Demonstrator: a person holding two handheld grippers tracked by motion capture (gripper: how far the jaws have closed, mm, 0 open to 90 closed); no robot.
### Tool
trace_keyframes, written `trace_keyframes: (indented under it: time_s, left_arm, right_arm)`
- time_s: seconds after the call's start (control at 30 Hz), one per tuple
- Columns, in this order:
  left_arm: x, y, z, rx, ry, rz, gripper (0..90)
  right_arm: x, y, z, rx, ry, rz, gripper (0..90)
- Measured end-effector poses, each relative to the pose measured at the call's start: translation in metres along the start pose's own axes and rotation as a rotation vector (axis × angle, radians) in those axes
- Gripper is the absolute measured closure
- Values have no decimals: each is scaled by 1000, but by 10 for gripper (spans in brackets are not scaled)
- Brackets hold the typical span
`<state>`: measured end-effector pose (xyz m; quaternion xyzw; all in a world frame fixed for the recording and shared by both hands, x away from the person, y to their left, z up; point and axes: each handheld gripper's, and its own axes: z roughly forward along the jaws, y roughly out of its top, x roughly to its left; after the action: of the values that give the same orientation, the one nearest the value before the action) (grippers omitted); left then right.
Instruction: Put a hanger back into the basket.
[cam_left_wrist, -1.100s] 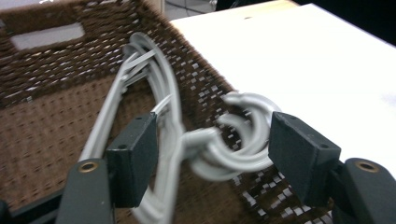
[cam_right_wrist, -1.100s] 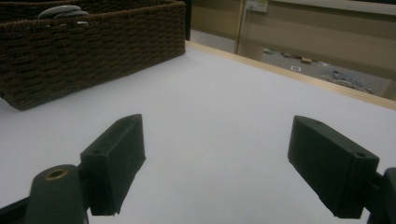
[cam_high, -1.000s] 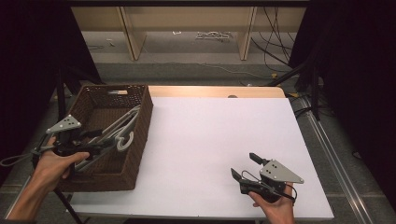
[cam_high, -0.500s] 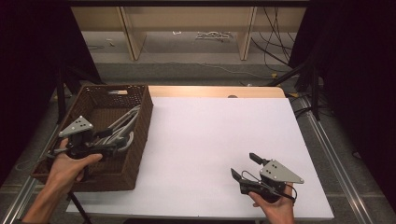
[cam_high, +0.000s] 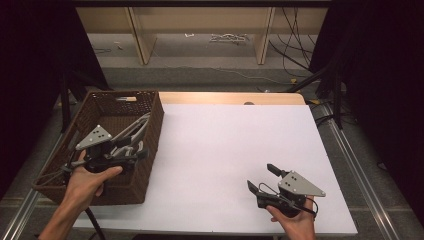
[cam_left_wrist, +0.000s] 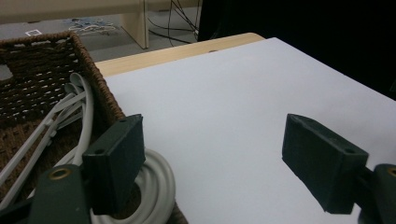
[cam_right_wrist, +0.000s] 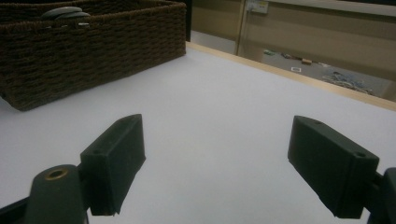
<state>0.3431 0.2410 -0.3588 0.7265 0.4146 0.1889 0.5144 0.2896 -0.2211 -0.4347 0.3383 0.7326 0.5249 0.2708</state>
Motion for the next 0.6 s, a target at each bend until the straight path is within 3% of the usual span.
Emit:
trace_keyframes:
  time_s: [0.37, 0.47, 0.6]
  left_arm:
    - [-23, -2, 7, -7, -21, 14, 195]
    - [-29, -4, 11, -10, -31, 30, 193]
    - [-37, -6, 15, -14, -49, 48, 193]
  right_arm:
    - [0, 0, 0, 4, 3, -6, 197]
    - [1, 0, 0, 9, 7, 14, 196]
    - [0, 0, 0, 3, 4, -2, 196]
